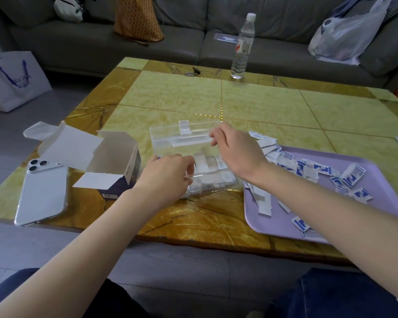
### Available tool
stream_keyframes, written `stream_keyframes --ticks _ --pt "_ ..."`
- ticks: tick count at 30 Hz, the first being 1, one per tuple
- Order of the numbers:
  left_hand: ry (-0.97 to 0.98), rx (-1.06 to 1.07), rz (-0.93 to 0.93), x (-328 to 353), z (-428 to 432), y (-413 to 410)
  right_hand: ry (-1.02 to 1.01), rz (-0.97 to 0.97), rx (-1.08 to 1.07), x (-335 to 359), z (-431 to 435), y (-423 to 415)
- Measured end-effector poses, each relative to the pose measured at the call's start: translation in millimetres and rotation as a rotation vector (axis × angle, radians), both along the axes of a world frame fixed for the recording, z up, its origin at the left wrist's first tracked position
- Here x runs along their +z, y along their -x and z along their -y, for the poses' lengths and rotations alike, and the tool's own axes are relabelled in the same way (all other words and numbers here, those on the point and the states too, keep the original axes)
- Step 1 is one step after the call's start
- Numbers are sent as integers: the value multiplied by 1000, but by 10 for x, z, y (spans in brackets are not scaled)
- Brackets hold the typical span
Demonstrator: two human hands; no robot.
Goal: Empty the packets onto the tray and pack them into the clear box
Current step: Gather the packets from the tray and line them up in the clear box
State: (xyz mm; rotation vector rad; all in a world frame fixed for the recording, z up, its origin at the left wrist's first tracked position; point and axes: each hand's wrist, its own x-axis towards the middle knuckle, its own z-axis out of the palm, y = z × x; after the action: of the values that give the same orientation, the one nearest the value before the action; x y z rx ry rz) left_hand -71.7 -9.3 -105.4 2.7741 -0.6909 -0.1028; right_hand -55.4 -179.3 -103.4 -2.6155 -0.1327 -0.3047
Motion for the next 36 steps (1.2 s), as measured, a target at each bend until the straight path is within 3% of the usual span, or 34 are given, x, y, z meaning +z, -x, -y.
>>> stream_keyframes --ticks 3,6,11,15,19,23,27,36 --pt "44 -7 119 55 177 72 -15 226 -9 -27 194 214" --pt "121 -52 264 67 470 196 -28 296 -80 -114 513 380" --pt "149 -193 226 -61 986 353 89 55 -191 -355 1237 554" --pt "25 -259 133 -311 1259 433 254 -219 -240 -508 1724 636" --pt "-120 -236 39 -531 1397 369 202 -360 -221 -553 1895 575" --pt "-253 -206 -41 -617 1497 352 208 -441 -140 -557 1820 386" --pt "-214 -140 -115 -643 1610 246 239 -513 -158 -626 1760 231" --pt "-203 -74 -16 -725 1852 55 299 -391 -143 -620 1903 317"
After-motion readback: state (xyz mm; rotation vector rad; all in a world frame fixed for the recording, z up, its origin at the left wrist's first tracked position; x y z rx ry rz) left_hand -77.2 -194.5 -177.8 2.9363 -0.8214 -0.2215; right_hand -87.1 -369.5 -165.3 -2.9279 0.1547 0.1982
